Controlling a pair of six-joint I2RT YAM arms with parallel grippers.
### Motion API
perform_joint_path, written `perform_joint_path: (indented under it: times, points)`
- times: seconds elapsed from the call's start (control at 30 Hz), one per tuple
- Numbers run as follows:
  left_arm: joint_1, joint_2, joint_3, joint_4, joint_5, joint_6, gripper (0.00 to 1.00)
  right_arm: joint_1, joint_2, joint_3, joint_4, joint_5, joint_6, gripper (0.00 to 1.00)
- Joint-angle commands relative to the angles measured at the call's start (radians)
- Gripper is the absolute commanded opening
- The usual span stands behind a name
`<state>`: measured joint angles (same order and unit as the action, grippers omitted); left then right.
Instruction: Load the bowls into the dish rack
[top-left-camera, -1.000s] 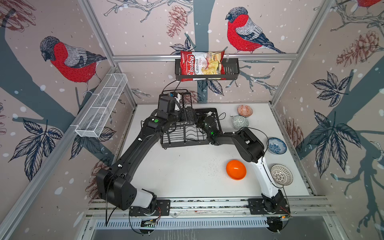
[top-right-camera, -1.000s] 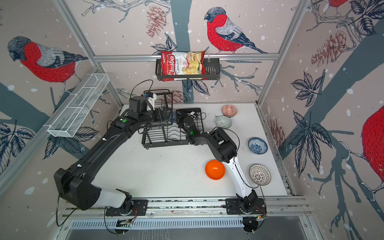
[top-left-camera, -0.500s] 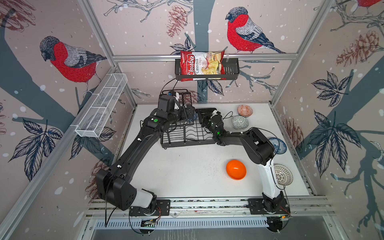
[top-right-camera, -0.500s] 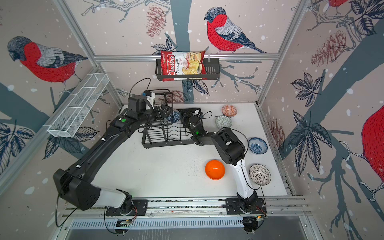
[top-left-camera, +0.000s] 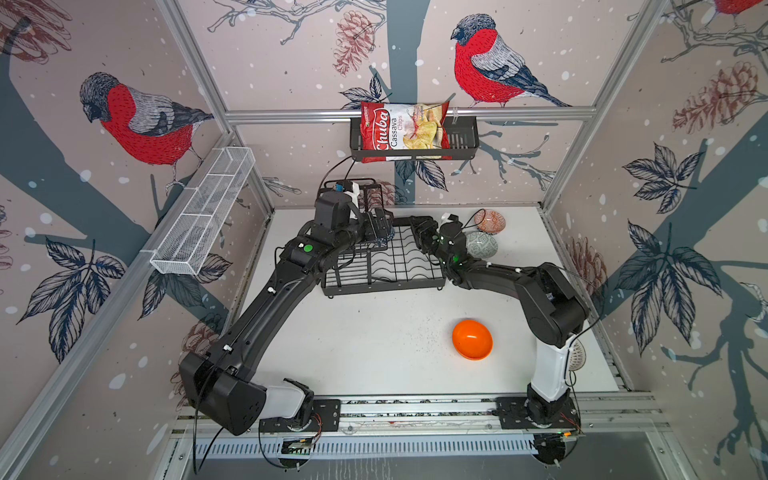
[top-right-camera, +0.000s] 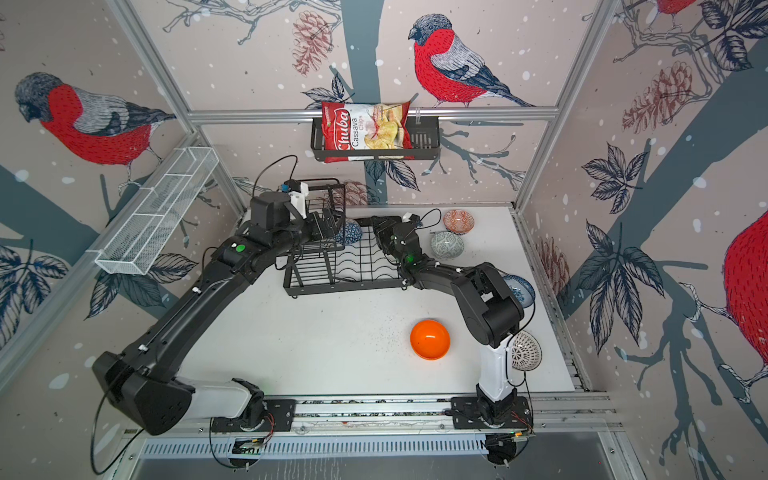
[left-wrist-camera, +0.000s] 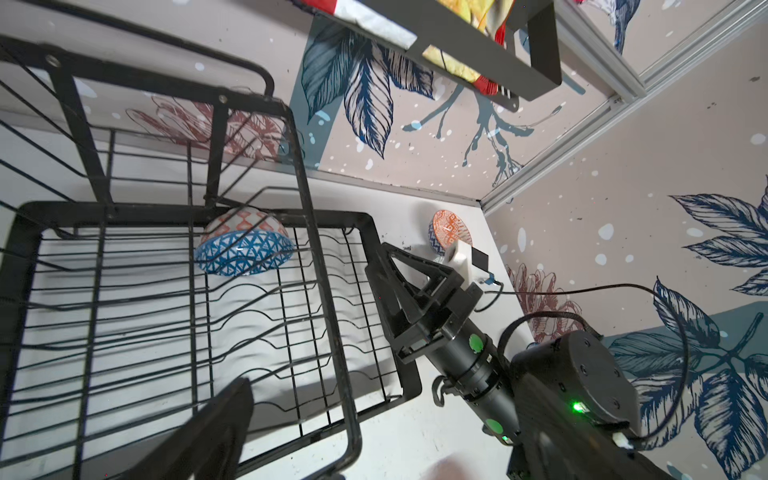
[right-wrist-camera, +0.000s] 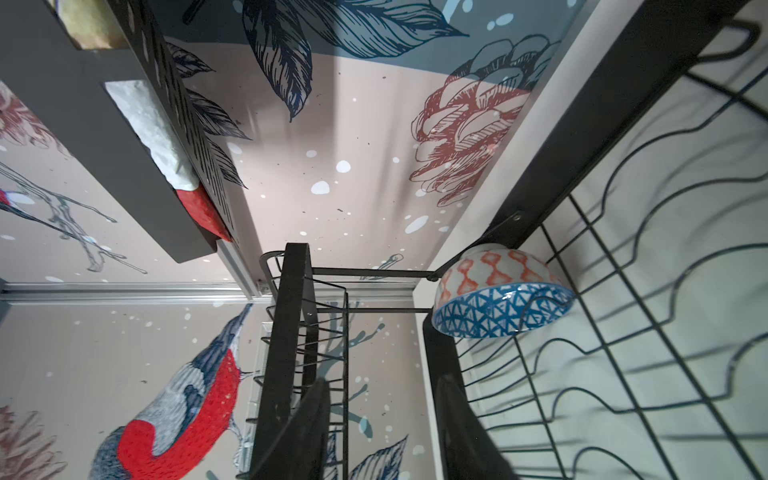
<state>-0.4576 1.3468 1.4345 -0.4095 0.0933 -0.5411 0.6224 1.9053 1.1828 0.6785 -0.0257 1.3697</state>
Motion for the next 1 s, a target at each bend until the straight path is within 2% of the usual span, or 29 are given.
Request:
perform_joint_path:
  times: [0.0, 0.07, 0.17, 0.33, 0.43, 0.53, 0.6, 0.7, 0.77, 0.97]
  points:
    - [-0.019, -0.011, 0.008, 0.02, -0.051, 0.023, 0.98, 0.0, -0.056, 0.046, -0.219, -0.007, -0.194, 0.49]
    - [-0.051, -0.007, 0.014, 0.027, -0.08, 0.017, 0.98, 0.0, -0.078, 0.082, -0.319, -0.002, -0.267, 0.53]
    - [-0.128, 0.019, 0.044, 0.024, -0.137, 0.033, 0.98, -0.003, -0.11, 0.117, -0.433, -0.001, -0.346, 0.66]
    - [-0.227, 0.085, 0.101, 0.005, -0.177, 0.003, 0.99, -0.025, -0.199, 0.089, -0.538, 0.014, -0.392, 0.82]
    - [-0.296, 0.138, 0.156, -0.017, -0.238, 0.014, 0.98, -0.046, -0.283, 0.039, -0.561, 0.054, -0.422, 1.0]
    - [-0.347, 0.213, 0.247, -0.097, -0.298, 0.001, 0.98, -0.08, -0.342, 0.036, -0.699, 0.123, -0.454, 0.99]
    - [-0.369, 0.255, 0.304, -0.167, -0.311, -0.026, 0.99, -0.112, -0.384, 0.033, -0.78, 0.115, -0.487, 0.99]
    - [-0.404, 0.28, 0.308, -0.181, -0.336, -0.033, 0.98, -0.118, -0.463, -0.039, -0.791, 0.178, -0.596, 0.99]
    - [-0.414, 0.295, 0.328, -0.202, -0.329, -0.045, 0.98, -0.123, -0.506, -0.077, -0.818, 0.211, -0.627, 0.99]
    - [-0.434, 0.319, 0.324, -0.21, -0.304, -0.066, 0.98, -0.128, -0.593, -0.108, -1.05, 0.298, -0.678, 1.0]
